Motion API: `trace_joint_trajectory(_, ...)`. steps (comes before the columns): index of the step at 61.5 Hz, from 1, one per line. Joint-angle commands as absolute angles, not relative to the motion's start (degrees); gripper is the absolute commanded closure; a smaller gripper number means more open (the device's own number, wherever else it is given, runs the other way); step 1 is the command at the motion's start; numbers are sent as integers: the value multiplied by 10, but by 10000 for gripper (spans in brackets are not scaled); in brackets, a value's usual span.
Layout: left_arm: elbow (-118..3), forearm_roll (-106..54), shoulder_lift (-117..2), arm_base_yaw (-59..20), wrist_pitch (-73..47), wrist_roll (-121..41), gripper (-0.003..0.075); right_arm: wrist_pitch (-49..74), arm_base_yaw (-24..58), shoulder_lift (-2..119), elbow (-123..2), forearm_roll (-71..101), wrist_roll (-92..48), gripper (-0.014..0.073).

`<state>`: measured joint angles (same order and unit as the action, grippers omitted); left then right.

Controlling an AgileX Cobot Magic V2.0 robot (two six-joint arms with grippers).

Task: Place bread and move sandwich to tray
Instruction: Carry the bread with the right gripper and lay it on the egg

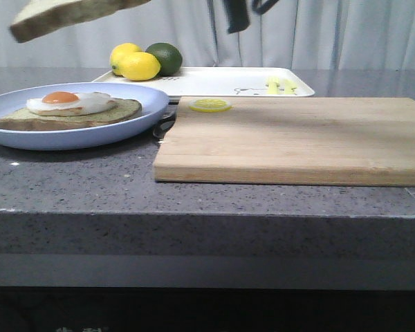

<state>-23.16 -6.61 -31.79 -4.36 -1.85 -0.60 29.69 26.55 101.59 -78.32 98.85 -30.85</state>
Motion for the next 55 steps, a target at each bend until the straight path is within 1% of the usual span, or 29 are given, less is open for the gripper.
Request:
trace_joint_trajectory(1,-252,-66,-323,-42,32,-4,80,290,287,1030,-828,1052,-316,701)
trace_joint_trajectory(13,-252,-66,-323,-42,32,-4,80,281,292,1080,-836,1056,-316,695)
trace_joint_trajectory(23,-252,-66,-323,-42,32,-4,80,265,292,1080,-836,1022,-316,579)
trace_joint_trajectory(34,-252,-66,-323,-42,32,-4,80,274,292,1080,-836,992,-316,483)
trace_joint_trajectory(43,-252,-66,-323,-42,32,-4,80,284,286,1080,-836,971,-316,377)
trace_joint_trajectory(49,-252,-66,-323,-42,32,-4,80,290,281,1080,-836,966,-316,319)
trace_joint_trajectory(55,-252,-66,-323,-42,32,-4,80,300,274,1080,-836,962,-316,278)
